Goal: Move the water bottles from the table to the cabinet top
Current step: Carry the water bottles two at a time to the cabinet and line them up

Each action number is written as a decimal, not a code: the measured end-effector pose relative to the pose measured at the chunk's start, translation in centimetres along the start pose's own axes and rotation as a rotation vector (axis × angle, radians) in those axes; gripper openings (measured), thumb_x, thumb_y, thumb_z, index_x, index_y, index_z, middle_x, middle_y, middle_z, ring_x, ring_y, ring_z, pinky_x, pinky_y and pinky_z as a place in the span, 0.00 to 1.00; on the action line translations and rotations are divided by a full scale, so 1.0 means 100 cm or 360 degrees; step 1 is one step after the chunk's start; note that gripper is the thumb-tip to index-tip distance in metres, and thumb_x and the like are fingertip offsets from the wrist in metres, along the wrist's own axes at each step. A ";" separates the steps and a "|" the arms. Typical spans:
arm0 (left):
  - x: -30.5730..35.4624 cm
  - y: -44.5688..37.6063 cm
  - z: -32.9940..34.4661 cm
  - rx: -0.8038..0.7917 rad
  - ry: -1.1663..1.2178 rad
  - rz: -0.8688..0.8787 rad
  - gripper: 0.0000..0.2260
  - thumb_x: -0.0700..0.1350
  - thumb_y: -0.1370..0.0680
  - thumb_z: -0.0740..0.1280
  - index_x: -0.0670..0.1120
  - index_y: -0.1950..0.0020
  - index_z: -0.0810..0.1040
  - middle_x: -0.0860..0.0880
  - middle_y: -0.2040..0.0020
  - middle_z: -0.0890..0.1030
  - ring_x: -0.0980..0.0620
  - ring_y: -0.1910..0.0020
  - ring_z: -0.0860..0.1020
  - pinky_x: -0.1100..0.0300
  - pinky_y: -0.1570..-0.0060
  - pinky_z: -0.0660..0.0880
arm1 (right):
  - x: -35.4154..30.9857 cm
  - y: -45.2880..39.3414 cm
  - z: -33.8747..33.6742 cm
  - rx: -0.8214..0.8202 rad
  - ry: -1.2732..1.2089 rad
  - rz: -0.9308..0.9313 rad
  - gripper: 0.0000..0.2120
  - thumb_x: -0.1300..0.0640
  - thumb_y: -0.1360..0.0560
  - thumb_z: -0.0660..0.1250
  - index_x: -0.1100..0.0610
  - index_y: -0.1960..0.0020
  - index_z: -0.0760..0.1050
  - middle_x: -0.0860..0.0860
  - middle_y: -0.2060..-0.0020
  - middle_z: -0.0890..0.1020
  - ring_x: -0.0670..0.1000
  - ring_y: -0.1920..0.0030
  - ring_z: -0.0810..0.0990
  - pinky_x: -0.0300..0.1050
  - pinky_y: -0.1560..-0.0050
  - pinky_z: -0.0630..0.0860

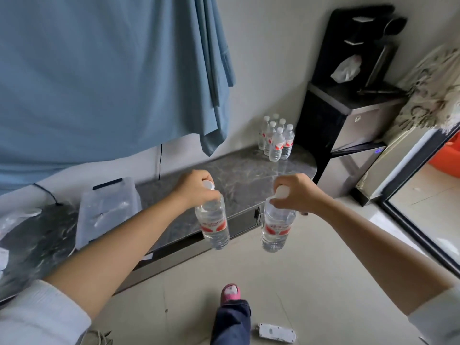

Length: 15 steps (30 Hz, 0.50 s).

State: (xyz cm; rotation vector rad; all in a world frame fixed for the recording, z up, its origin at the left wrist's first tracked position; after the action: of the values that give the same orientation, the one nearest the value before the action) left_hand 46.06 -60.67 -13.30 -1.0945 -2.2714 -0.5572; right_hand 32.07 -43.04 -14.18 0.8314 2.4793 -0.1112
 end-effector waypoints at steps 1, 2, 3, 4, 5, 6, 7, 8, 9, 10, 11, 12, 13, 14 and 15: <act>0.004 -0.020 0.000 -0.0029 -0.0025 0.0017 0.14 0.40 0.31 0.72 0.50 0.70 0.70 0.53 0.66 0.74 0.50 0.59 0.72 0.66 0.68 0.66 | 0.010 -0.017 -0.003 -0.0012 0.0007 0.0021 0.08 0.58 0.31 0.72 0.51 0.64 0.74 0.47 0.69 0.74 0.39 0.73 0.77 0.29 0.74 0.68; 0.007 -0.037 0.000 -0.0067 -0.0060 0.0037 0.13 0.40 0.31 0.72 0.50 0.70 0.70 0.52 0.65 0.74 0.50 0.58 0.72 0.66 0.68 0.66 | 0.015 -0.029 -0.006 -0.0020 0.0028 0.0032 0.03 0.58 0.31 0.72 0.54 0.60 0.78 0.49 0.66 0.76 0.41 0.68 0.77 0.32 0.68 0.70; 0.009 -0.056 0.001 -0.0111 -0.0093 0.0072 0.13 0.40 0.31 0.72 0.50 0.70 0.70 0.52 0.64 0.74 0.51 0.58 0.72 0.66 0.67 0.66 | 0.024 -0.045 -0.009 -0.0032 0.0049 0.0051 0.07 0.57 0.32 0.72 0.57 0.56 0.79 0.52 0.62 0.79 0.47 0.61 0.78 0.40 0.60 0.72; 0.011 -0.080 0.000 -0.0151 -0.0119 0.0114 0.13 0.40 0.31 0.72 0.50 0.70 0.70 0.53 0.64 0.74 0.51 0.58 0.72 0.66 0.67 0.66 | 0.033 -0.065 -0.013 -0.0036 0.0073 0.0070 0.10 0.56 0.32 0.73 0.59 0.53 0.80 0.53 0.59 0.80 0.51 0.57 0.77 0.43 0.56 0.72; 0.013 -0.096 0.000 -0.0182 -0.0146 0.0146 0.13 0.40 0.31 0.72 0.50 0.70 0.70 0.54 0.65 0.74 0.51 0.58 0.72 0.67 0.66 0.67 | 0.040 -0.078 -0.016 -0.0043 0.0100 0.0092 0.11 0.56 0.32 0.72 0.59 0.51 0.80 0.53 0.58 0.80 0.52 0.56 0.76 0.43 0.55 0.72; 0.015 -0.113 -0.002 -0.0229 -0.0171 0.0177 0.13 0.40 0.31 0.71 0.51 0.70 0.70 0.55 0.65 0.73 0.52 0.59 0.72 0.67 0.66 0.66 | 0.046 -0.092 -0.018 -0.0053 0.0125 0.0110 0.11 0.55 0.32 0.72 0.59 0.51 0.79 0.53 0.58 0.79 0.52 0.57 0.75 0.42 0.56 0.70; 0.017 -0.135 -0.005 -0.0274 -0.0196 0.0214 0.14 0.40 0.31 0.71 0.51 0.70 0.69 0.56 0.66 0.73 0.52 0.59 0.71 0.68 0.67 0.66 | 0.053 -0.109 -0.021 -0.0050 0.0132 0.0134 0.10 0.55 0.32 0.72 0.57 0.52 0.79 0.52 0.59 0.79 0.51 0.57 0.74 0.41 0.58 0.69; 0.019 -0.156 -0.007 -0.0312 -0.0219 0.0250 0.14 0.40 0.31 0.71 0.51 0.70 0.69 0.56 0.66 0.72 0.53 0.60 0.71 0.68 0.68 0.65 | 0.062 -0.126 -0.024 -0.0046 0.0142 0.0156 0.07 0.54 0.32 0.72 0.55 0.55 0.79 0.52 0.60 0.78 0.51 0.58 0.73 0.40 0.60 0.68; 0.022 -0.174 -0.009 -0.0357 -0.0260 0.0283 0.14 0.40 0.31 0.71 0.51 0.70 0.68 0.56 0.66 0.72 0.53 0.62 0.70 0.68 0.68 0.65 | 0.070 -0.141 -0.028 -0.0046 0.0172 0.0167 0.05 0.54 0.32 0.72 0.52 0.60 0.77 0.52 0.61 0.77 0.51 0.59 0.73 0.41 0.62 0.66; 0.026 -0.190 -0.010 -0.0402 -0.0314 0.0314 0.14 0.40 0.31 0.70 0.52 0.70 0.68 0.56 0.67 0.72 0.54 0.63 0.70 0.68 0.69 0.64 | 0.077 -0.154 -0.031 -0.0052 0.0189 0.0193 0.07 0.54 0.32 0.72 0.50 0.63 0.73 0.51 0.62 0.76 0.51 0.59 0.72 0.41 0.63 0.65; 0.031 -0.208 -0.011 -0.0430 -0.0350 0.0342 0.14 0.40 0.31 0.70 0.53 0.70 0.67 0.56 0.66 0.71 0.54 0.63 0.70 0.67 0.69 0.64 | 0.083 -0.167 -0.035 -0.0043 0.0191 0.0229 0.08 0.54 0.32 0.72 0.50 0.63 0.72 0.50 0.63 0.75 0.51 0.60 0.72 0.41 0.62 0.65; 0.035 -0.226 -0.012 -0.0437 -0.0380 0.0362 0.14 0.41 0.31 0.70 0.53 0.70 0.67 0.56 0.66 0.72 0.54 0.62 0.70 0.66 0.68 0.65 | 0.091 -0.179 -0.039 -0.0022 0.0193 0.0259 0.07 0.54 0.32 0.72 0.51 0.60 0.73 0.50 0.62 0.74 0.51 0.59 0.72 0.40 0.61 0.66; 0.040 -0.244 -0.012 -0.0434 -0.0408 0.0372 0.14 0.41 0.32 0.70 0.53 0.70 0.67 0.55 0.65 0.72 0.53 0.61 0.71 0.64 0.66 0.66 | 0.098 -0.190 -0.044 -0.0005 0.0189 0.0289 0.07 0.54 0.32 0.72 0.53 0.57 0.76 0.49 0.62 0.75 0.51 0.59 0.72 0.40 0.59 0.66; 0.045 -0.260 -0.011 -0.0425 -0.0426 0.0374 0.14 0.42 0.32 0.70 0.53 0.70 0.67 0.55 0.65 0.73 0.52 0.60 0.71 0.63 0.65 0.67 | 0.105 -0.200 -0.048 0.0001 0.0168 0.0325 0.08 0.54 0.32 0.72 0.54 0.56 0.76 0.49 0.62 0.75 0.51 0.59 0.73 0.40 0.59 0.67; 0.049 -0.274 -0.009 -0.0422 -0.0428 0.0376 0.13 0.42 0.32 0.70 0.53 0.70 0.68 0.56 0.66 0.73 0.52 0.59 0.71 0.62 0.65 0.67 | 0.112 -0.208 -0.052 0.0011 0.0138 0.0332 0.07 0.55 0.33 0.72 0.54 0.57 0.76 0.49 0.62 0.75 0.50 0.59 0.73 0.40 0.60 0.67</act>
State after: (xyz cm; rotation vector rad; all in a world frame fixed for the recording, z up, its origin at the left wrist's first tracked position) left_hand 21.79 -74.34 -12.95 -1.6306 -2.2883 -0.6596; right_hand 10.02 -52.62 -17.08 1.1136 2.4548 -0.0105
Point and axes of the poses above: each hand's wrist, its own y-axis away from the middle knuckle, its own z-axis out of the palm, x = y × z, the point moved 1 cm from there along -y, towards the middle knuckle
